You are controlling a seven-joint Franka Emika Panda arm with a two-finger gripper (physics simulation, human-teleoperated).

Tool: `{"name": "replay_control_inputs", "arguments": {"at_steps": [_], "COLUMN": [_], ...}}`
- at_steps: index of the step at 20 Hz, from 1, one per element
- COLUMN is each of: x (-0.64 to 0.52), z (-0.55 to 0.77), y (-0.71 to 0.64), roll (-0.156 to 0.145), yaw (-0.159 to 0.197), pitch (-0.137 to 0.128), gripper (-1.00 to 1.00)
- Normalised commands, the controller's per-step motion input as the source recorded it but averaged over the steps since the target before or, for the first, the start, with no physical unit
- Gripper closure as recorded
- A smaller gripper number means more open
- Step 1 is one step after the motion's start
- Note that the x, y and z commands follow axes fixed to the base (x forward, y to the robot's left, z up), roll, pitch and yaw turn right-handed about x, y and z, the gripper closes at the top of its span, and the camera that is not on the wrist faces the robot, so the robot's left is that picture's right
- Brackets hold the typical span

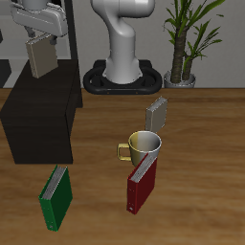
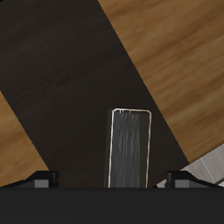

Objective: Place the left yellow book upright on top of the shelf and place the white-yellow mug on top of the shelf

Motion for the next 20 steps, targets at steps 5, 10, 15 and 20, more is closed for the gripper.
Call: {"name": "replay_control_inputs", "arguments": {"at_steps": [5,10,15,20], "x": [-0.04,0.05,0.35,0.35], "z": [0.30,0.37,-0.02,-0.02], "y": [0.23,0.37,0.60,0.83], "roll": [-0.044,-0.138,0.029,-0.026], "yaw": [0.096,0.196,0.115,0.180], "pitch": [-0.054,-0.134,0.018,-0.033], "gripper": [-1.00,-1.00,-1.00,-1.00]}}
